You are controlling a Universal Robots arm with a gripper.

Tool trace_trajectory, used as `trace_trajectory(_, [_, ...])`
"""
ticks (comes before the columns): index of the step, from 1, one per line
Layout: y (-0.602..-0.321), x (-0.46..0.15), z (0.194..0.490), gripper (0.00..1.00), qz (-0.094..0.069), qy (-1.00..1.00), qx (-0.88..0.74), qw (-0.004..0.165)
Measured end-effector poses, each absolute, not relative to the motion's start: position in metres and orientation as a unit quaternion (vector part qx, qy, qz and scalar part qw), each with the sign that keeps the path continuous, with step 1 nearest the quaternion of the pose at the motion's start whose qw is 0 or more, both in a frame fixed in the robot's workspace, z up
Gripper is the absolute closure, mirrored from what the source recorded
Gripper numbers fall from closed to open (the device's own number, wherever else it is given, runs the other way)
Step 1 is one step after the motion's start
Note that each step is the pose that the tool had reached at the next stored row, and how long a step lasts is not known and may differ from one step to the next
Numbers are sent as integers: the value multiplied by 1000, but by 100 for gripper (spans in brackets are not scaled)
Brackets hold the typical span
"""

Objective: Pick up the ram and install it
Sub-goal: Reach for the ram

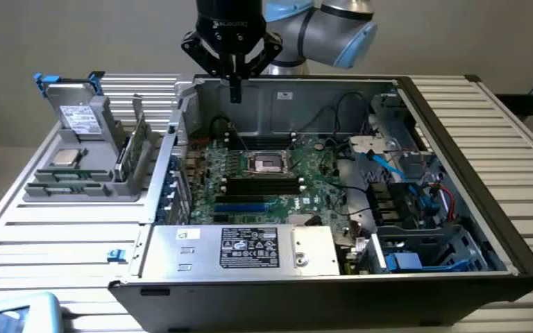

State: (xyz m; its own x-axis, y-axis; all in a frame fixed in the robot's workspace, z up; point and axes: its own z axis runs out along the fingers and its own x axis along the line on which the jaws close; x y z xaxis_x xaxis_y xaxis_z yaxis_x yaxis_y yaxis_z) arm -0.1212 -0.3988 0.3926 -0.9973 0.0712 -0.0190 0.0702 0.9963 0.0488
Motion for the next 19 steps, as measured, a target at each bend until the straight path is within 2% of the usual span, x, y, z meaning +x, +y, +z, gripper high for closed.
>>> trace_trajectory(19, [-399,-138,393,89,24,999,35,10])
